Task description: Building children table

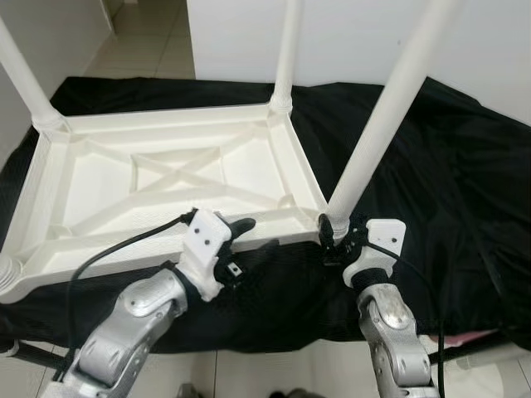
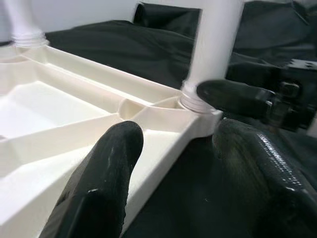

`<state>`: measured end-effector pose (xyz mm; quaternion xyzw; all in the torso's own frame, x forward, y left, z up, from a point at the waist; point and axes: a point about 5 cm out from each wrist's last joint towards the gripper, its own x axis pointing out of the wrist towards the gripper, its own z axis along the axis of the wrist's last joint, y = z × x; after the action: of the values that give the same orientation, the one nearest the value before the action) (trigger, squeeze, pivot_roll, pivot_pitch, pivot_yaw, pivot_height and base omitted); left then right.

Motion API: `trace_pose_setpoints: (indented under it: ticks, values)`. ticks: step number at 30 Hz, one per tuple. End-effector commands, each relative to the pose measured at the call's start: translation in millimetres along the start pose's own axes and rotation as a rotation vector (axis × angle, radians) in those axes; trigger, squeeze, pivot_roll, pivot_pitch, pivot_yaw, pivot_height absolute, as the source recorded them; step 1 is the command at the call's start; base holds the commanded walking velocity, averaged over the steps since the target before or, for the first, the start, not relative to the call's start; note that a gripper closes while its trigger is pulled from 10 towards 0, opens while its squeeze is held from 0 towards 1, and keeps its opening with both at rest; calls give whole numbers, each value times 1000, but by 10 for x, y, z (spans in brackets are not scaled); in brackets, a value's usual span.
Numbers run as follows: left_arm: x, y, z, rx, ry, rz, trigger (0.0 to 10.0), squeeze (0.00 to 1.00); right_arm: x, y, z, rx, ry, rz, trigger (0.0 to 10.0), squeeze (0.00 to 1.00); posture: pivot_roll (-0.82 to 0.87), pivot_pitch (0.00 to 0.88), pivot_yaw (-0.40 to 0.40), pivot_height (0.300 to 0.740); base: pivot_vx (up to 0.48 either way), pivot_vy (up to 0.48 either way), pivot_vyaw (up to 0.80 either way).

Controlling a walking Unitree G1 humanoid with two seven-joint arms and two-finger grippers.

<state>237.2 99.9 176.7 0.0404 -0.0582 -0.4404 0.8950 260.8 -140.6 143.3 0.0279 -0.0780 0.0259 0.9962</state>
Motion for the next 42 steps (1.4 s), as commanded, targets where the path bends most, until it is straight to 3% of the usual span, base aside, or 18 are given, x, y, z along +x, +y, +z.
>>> trace_pose_setpoints:
  ticks: [1, 6, 11, 16, 20, 22, 34, 42]
  values:
    - [-89, -29, -22, -10, 18, -55, 10000, 0, -84, -13, 9, -1, -5, 8, 10000, 0, -22, 143, -50, 740, 0, 0, 0]
    - [-152, -13, -40, -17, 27, -52, 10000, 0, -142, -18, 3, 5, 4, 20, 10000, 0, -22, 143, -50, 740, 0, 0, 0]
    - [-347, 80, -90, -21, 63, -40, 10000, 0, -251, 40, -77, 12, 51, 119, 10000, 0, -18, 153, -46, 740, 0, 0, 0]
    - [-384, 125, -104, -18, 72, -21, 10000, 0, -271, 59, -88, 9, 57, 149, 10000, 0, -18, 153, -46, 740, 0, 0, 0]
    - [-521, 375, -168, 25, 133, 62, 10000, 0, -244, 202, -89, 98, 79, 309, 10000, 0, -17, 152, -34, 740, 0, 0, 0]
    - [-596, 457, -210, 72, 186, 64, 10000, 0, -172, 208, -76, 101, 71, 328, 10000, 0, -17, 150, -24, 740, 0, 0, 0]
    - [-802, 637, -331, 192, 333, 79, 10000, 0, -103, 196, -61, 99, 60, 335, 10000, 0, -1, 161, -20, 740, 0, 0, 0]
    - [-926, 737, -472, 279, 466, 10, 10000, 0, -66, 211, -70, 98, 63, 358, 10000, 0, 3, 162, -19, 740, 0, 0, 0]
